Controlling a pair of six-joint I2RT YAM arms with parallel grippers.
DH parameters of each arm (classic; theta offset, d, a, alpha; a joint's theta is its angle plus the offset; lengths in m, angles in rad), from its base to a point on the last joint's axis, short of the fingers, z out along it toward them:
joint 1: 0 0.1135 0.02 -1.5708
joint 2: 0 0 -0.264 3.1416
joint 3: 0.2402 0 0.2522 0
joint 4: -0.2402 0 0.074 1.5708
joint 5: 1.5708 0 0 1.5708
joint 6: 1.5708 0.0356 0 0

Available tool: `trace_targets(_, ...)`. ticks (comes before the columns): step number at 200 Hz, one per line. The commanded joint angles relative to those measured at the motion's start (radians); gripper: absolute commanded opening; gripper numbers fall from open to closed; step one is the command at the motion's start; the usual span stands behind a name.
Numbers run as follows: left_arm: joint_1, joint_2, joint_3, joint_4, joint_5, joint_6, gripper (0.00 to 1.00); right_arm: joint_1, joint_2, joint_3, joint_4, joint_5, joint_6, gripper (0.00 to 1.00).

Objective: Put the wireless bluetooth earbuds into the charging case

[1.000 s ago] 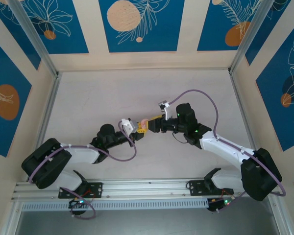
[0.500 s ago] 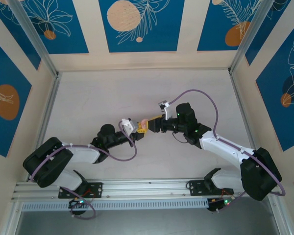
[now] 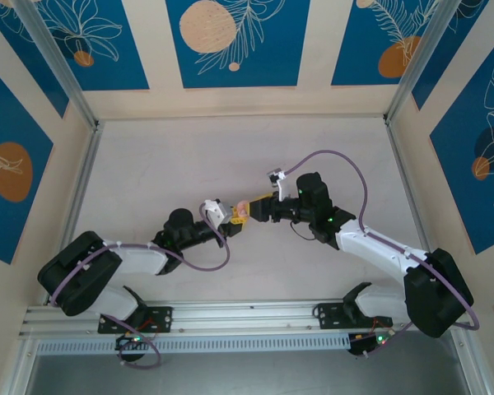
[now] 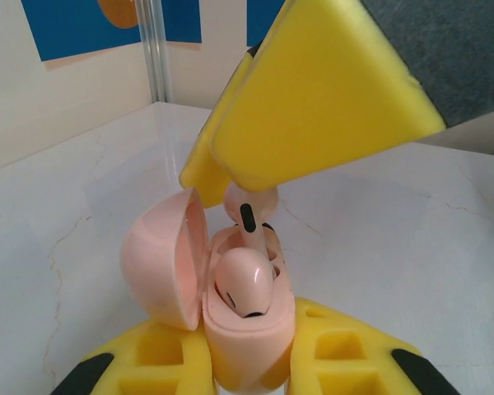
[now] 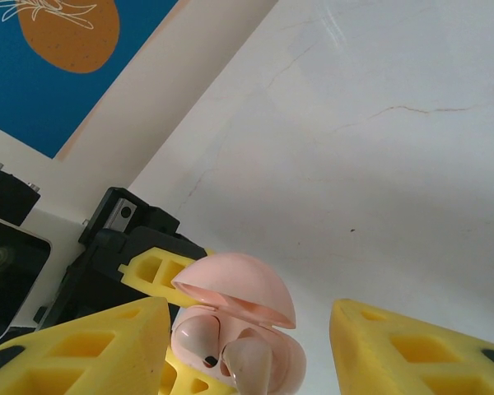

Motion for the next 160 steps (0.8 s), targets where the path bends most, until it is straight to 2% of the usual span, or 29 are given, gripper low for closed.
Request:
trace_targets(1,-0.008,-0.026,-0.013,0.011,-0.011,0.009,0.08,-0.006,-0.028,0.025,-0.017,-0.012,0.001,0.54)
trace_targets(100,-0.006,-0.042,-0.015,-0.014,-0.016,0.020,0.08,-0.026,-0.080,0.010,-0.054,-0.009,-0.011,0.53)
trace_targets(160,-0.007,-0.051,-0.013,-0.023,-0.017,0.022,0.08,-0.037,-0.099,-0.007,-0.080,-0.028,-0.014,0.37)
